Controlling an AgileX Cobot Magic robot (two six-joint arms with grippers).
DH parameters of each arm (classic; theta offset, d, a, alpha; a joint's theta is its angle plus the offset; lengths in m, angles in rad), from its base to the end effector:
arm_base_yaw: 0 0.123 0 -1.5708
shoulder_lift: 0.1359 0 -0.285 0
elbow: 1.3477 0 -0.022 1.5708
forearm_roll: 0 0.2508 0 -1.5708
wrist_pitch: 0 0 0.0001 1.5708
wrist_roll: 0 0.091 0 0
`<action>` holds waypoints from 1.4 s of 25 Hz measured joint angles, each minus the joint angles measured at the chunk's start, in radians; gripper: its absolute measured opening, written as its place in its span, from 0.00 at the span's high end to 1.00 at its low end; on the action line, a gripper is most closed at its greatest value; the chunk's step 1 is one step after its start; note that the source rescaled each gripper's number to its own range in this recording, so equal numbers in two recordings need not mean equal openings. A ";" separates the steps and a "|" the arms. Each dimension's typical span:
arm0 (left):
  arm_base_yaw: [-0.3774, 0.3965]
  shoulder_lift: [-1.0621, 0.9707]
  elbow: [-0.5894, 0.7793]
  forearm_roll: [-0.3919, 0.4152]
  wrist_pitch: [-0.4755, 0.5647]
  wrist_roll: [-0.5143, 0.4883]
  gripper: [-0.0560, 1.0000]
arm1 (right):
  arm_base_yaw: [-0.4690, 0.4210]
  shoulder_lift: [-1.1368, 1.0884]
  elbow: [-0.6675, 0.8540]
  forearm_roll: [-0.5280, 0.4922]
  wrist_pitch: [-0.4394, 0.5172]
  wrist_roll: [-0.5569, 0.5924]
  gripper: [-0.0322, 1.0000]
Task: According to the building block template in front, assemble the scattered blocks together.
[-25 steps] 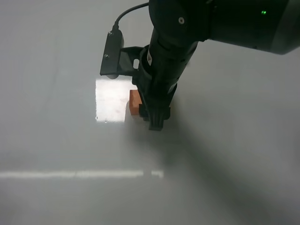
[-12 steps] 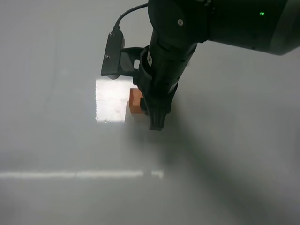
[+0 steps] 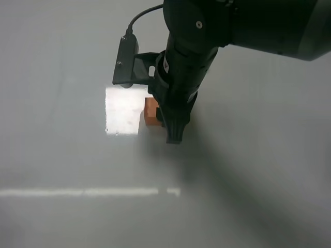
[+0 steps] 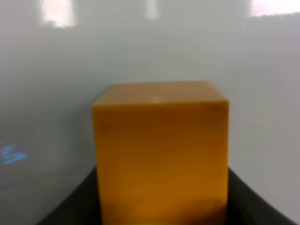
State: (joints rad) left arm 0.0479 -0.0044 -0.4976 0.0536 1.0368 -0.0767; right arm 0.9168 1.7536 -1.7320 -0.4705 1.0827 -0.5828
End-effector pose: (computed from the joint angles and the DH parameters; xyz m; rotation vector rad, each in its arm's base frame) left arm -0.0045 0.0040 0.2786 -0.1274 2.0135 0.0456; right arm 0.2633 0.2836 0.3633 -1.7872 1.7288 -0.4793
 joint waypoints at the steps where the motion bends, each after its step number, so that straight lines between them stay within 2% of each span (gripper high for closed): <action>1: 0.000 0.000 0.000 0.000 0.000 0.000 0.54 | 0.000 -0.001 0.000 -0.004 0.005 0.000 0.96; 14: 0.000 0.000 0.000 0.000 0.000 0.000 0.54 | -0.001 -0.045 0.000 -0.030 0.056 -0.047 0.96; 19: 0.000 0.000 0.000 0.000 0.000 0.000 0.54 | -0.030 -0.045 0.000 -0.017 0.063 -0.050 0.96; 23: 0.000 0.000 0.000 0.000 0.000 0.000 0.54 | -0.057 -0.045 0.000 0.000 0.060 -0.059 0.96; 35: 0.000 0.000 0.000 0.000 0.000 0.000 0.54 | -0.058 -0.023 0.000 0.032 0.042 -0.072 0.96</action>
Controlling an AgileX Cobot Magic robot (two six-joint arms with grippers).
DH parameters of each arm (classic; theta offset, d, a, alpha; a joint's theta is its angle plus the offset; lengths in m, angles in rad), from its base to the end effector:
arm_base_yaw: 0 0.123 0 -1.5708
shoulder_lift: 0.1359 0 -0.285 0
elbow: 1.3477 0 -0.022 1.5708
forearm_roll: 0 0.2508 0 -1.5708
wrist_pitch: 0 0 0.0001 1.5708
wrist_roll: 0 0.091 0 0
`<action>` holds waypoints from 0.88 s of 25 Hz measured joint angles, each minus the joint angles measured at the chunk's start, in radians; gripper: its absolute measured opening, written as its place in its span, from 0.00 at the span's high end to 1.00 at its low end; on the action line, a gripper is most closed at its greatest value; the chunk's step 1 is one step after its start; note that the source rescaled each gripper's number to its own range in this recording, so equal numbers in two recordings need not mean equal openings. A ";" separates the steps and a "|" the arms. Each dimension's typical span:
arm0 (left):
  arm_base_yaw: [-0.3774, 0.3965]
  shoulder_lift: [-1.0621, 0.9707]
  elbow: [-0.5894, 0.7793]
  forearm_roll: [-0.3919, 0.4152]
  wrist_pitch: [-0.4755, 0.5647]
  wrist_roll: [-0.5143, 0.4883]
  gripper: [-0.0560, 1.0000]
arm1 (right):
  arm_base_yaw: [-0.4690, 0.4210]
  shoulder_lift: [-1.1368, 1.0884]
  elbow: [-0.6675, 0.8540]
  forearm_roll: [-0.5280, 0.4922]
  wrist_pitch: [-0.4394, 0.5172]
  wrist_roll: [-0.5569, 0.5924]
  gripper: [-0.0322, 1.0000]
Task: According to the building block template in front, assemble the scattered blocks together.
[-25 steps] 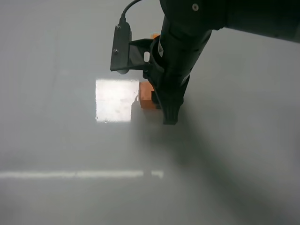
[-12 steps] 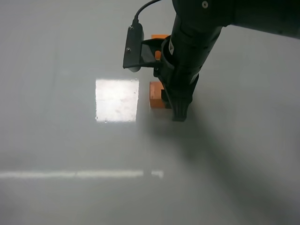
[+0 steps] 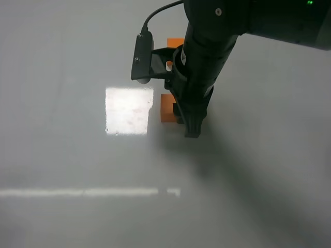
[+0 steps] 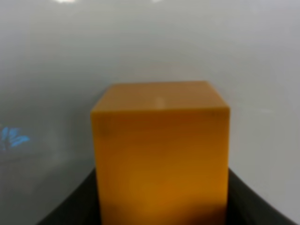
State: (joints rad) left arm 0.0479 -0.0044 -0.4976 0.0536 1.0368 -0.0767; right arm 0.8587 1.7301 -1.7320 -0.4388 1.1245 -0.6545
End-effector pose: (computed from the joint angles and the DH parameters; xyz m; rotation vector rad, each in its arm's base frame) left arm -0.0045 0.0040 0.2786 -0.1274 2.0135 0.0456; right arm 0.2724 0.2621 0.3693 -1.8091 1.7653 -0.5011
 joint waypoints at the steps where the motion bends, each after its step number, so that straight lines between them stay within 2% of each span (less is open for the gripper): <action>1: 0.000 0.000 0.000 0.000 0.000 0.000 0.54 | 0.000 0.000 0.000 0.000 -0.001 0.000 0.96; 6: 0.000 0.000 0.000 0.000 0.000 0.000 0.54 | 0.000 0.000 0.000 0.001 -0.002 -0.003 0.96; 8: 0.000 0.000 0.000 0.000 0.000 0.000 0.54 | 0.000 0.000 0.000 0.001 -0.003 -0.003 0.93; 9: 0.000 0.000 0.000 0.000 0.000 0.000 0.54 | 0.000 0.001 0.000 0.001 -0.005 -0.003 0.86; 13: 0.000 0.000 0.000 0.000 0.000 0.000 0.54 | 0.000 0.003 0.000 0.001 -0.008 -0.003 0.45; 15: 0.000 0.000 0.000 0.000 0.000 0.000 0.54 | 0.000 0.003 0.000 0.001 -0.009 -0.003 0.32; 17: 0.000 0.000 0.000 0.000 0.000 0.000 0.54 | 0.000 0.003 0.000 0.001 -0.009 -0.003 0.27; 22: 0.000 0.000 0.000 0.000 0.000 0.000 0.54 | 0.000 -0.015 0.000 0.003 -0.009 -0.002 0.25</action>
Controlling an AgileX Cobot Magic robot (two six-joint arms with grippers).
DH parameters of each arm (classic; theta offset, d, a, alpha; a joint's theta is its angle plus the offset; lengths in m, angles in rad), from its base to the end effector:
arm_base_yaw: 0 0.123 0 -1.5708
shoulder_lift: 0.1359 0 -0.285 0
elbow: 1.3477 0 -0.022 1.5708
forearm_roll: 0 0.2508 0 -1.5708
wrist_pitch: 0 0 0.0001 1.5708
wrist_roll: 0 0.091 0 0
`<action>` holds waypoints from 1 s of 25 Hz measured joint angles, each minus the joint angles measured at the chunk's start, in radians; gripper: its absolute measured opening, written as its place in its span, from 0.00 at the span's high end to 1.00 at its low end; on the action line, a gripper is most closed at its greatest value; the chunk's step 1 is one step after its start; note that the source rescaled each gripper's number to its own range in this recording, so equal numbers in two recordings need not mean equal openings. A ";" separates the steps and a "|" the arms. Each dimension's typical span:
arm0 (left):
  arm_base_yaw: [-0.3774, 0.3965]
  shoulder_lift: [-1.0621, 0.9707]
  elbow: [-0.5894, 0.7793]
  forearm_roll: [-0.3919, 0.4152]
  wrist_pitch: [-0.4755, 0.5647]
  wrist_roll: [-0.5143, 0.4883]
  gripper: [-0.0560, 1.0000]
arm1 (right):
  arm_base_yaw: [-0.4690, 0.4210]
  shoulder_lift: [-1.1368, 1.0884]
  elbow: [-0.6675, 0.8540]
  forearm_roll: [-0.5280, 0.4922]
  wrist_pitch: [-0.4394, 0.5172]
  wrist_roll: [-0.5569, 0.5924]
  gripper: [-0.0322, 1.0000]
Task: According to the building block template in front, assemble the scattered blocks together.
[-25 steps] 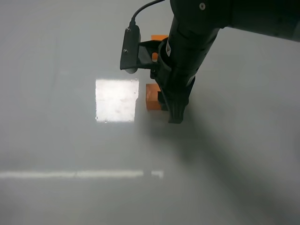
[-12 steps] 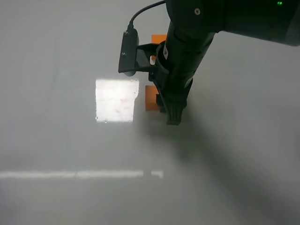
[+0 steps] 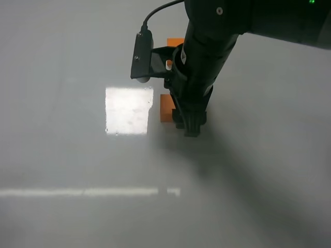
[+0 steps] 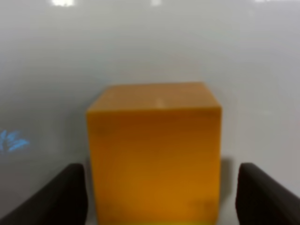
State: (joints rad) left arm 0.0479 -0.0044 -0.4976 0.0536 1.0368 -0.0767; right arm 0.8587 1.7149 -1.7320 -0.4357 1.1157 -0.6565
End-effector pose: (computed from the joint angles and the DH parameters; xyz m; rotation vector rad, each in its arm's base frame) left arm -0.0045 0.0040 0.2786 -0.1274 2.0135 0.0456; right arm 0.2701 0.2600 0.3753 -1.7938 1.7499 -0.4924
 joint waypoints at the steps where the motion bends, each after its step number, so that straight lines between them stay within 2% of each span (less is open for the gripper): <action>1: 0.000 0.000 0.000 0.000 0.000 0.000 0.54 | 0.000 -0.011 0.000 0.001 0.000 0.001 0.25; 11: 0.000 0.000 0.000 0.000 0.000 0.000 0.54 | 0.001 -0.151 0.000 0.101 0.002 0.011 0.24; 14: 0.000 0.000 0.000 0.000 0.000 0.000 0.54 | -0.001 -0.186 0.000 0.079 -0.014 0.082 0.24; 16: 0.000 0.000 0.000 0.000 0.000 0.000 0.54 | -0.022 -0.207 0.000 0.025 -0.025 0.185 0.24; 18: 0.000 0.000 0.000 0.000 0.000 0.000 0.54 | -0.088 -0.227 0.000 -0.006 -0.026 0.259 0.25; 20: 0.000 0.000 0.000 0.000 0.000 0.000 0.54 | -0.186 -0.248 0.000 0.018 -0.028 0.299 0.26; 25: 0.000 0.000 0.000 0.000 0.000 0.000 0.54 | -0.500 -0.318 0.000 0.233 -0.033 0.315 0.26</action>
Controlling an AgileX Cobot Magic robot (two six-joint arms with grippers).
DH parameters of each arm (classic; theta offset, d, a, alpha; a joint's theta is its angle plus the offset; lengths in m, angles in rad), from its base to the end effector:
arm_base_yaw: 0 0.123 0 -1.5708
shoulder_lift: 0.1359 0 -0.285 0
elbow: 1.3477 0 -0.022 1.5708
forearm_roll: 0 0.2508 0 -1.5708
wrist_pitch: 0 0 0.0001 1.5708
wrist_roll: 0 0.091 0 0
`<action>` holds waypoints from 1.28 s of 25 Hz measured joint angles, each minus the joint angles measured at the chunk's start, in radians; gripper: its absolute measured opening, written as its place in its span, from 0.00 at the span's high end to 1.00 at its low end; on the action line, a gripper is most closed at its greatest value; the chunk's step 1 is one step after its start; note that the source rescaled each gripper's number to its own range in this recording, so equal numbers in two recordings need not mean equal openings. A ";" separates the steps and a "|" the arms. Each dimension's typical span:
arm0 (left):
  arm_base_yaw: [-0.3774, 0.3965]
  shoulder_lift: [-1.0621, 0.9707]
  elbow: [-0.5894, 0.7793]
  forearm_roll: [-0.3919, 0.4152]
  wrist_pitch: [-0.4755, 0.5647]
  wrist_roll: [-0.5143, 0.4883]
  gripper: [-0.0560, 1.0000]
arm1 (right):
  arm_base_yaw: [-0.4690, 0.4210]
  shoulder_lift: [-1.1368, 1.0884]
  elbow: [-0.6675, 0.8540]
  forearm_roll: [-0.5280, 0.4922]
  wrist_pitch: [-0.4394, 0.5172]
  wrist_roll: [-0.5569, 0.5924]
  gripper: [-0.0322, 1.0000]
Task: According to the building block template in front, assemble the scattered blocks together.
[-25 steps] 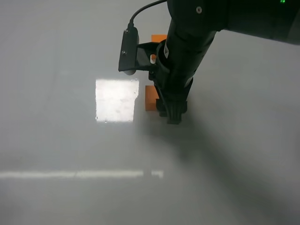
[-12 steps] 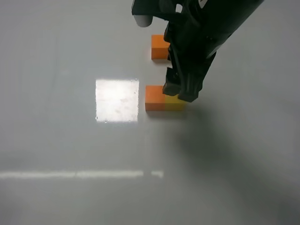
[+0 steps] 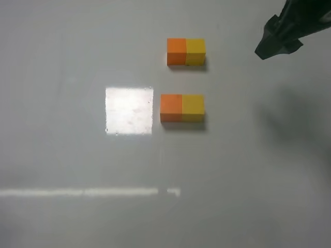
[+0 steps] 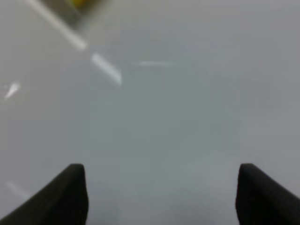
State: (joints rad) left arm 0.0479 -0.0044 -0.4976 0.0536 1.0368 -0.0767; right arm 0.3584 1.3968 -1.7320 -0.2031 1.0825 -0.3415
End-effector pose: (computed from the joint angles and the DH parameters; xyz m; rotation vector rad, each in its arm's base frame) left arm -0.0045 0.0040 0.2786 -0.1274 2.0135 0.0456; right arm 0.2679 0.0830 0.4763 -0.7692 2.0834 -0.2427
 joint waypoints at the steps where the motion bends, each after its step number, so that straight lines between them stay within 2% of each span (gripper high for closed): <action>1: 0.000 0.000 0.000 0.000 0.000 0.000 0.54 | -0.061 -0.013 0.003 0.038 -0.006 0.003 0.26; 3: 0.000 0.000 0.000 0.000 0.000 0.000 0.54 | -0.143 -0.042 0.030 0.072 -0.019 0.002 0.26; 6: 0.000 0.000 0.000 0.000 0.000 0.000 0.54 | -0.183 -0.092 0.111 0.088 -0.026 -0.010 0.26; 13: 0.000 0.000 0.000 0.000 0.000 0.000 0.54 | -0.185 -0.205 0.335 0.098 -0.027 0.027 0.27; 32: 0.000 0.000 0.000 0.000 0.000 0.000 0.54 | -0.185 -0.684 0.718 0.123 0.002 0.262 0.28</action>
State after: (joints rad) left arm 0.0479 -0.0044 -0.4976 0.0536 1.0368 -0.0767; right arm 0.1730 0.7132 -1.0138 -0.0806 1.0845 -0.0793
